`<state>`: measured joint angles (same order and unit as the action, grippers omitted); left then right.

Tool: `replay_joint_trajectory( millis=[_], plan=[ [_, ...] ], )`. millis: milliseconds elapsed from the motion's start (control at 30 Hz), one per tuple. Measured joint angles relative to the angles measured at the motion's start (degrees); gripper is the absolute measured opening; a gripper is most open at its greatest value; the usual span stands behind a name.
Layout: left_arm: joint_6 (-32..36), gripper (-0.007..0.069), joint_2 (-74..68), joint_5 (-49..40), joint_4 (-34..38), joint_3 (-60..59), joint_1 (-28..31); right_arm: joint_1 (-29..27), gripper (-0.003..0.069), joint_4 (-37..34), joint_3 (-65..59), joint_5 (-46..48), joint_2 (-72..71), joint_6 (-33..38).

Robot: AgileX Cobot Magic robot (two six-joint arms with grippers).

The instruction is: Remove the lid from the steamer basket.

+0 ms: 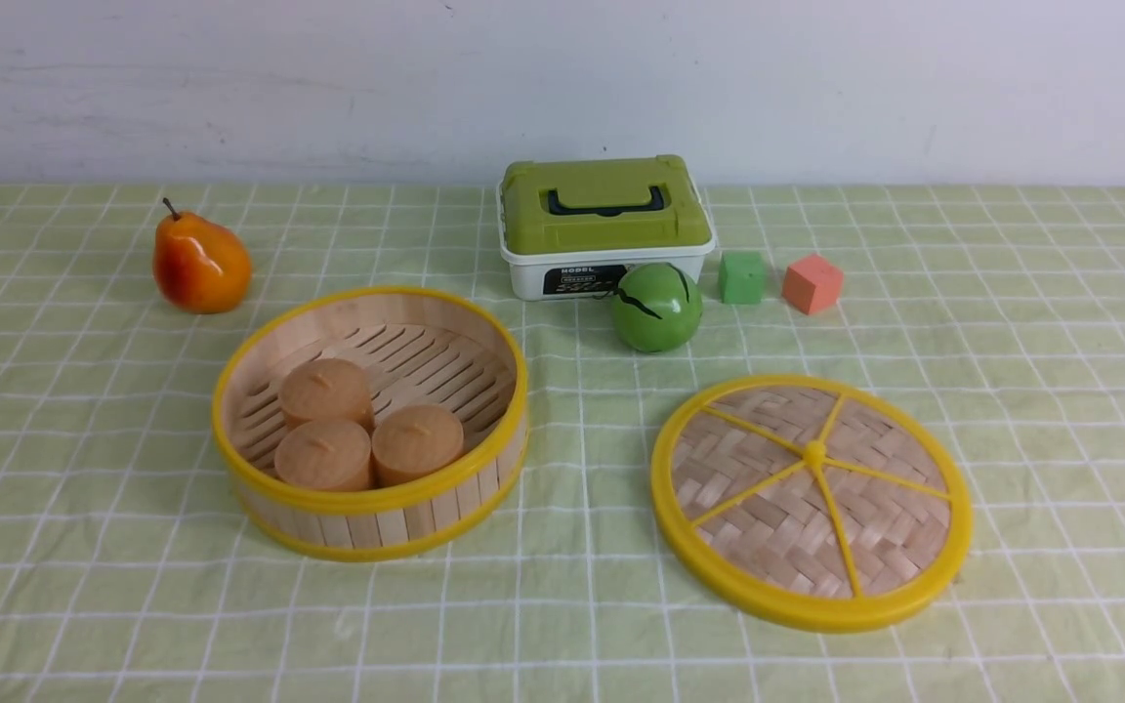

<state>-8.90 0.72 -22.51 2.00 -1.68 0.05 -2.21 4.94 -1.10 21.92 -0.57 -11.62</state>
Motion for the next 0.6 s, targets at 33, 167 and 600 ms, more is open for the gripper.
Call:
replay_joint_trajectory(
  millis=[33, 167, 600],
  plan=[
    [0.0, 0.0239, 0.0, 0.0, 0.0, 0.0, 0.0, 0.0, 0.0083, 0.0, 0.0, 0.0, 0.0, 0.0],
    [0.0, 0.0239, 0.0, 0.0, 0.0, 0.0, 0.0, 0.0, 0.0083, 0.0, 0.0, 0.0, 0.0, 0.0],
    [0.0, 0.0239, 0.0, 0.0, 0.0, 0.0, 0.0, 0.0, 0.0097, 0.0, 0.0, 0.0, 0.0, 0.0]
  ],
)
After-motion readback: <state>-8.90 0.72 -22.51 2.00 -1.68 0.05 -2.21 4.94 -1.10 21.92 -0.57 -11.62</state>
